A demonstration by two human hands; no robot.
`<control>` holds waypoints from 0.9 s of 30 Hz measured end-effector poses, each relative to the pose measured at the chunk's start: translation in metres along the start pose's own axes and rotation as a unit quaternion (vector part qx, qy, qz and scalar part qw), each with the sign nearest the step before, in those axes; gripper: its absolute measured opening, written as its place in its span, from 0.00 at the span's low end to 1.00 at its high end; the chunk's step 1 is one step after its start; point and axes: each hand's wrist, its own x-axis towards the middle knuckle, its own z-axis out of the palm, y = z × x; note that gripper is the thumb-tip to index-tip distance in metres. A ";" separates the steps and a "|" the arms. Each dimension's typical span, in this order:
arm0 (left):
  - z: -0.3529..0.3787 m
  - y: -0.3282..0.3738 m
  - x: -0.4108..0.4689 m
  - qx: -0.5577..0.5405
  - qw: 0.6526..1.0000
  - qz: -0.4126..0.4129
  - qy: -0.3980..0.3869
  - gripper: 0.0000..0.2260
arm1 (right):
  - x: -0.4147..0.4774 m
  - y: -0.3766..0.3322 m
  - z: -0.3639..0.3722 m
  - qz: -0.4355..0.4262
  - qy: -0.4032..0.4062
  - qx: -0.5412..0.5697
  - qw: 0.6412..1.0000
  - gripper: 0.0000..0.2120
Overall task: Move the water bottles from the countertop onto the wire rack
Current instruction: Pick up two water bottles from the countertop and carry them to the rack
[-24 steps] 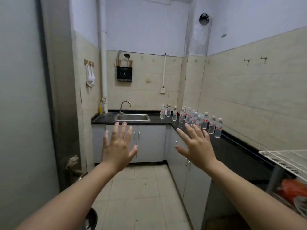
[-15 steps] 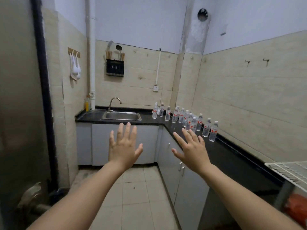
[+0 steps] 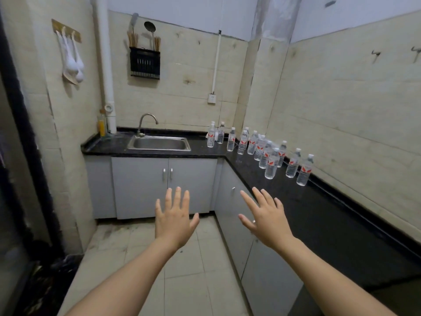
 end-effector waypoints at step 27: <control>0.100 -0.204 0.309 -0.056 0.979 -0.182 0.080 0.28 | 0.417 -0.068 0.171 -0.164 -0.022 0.068 0.984 0.30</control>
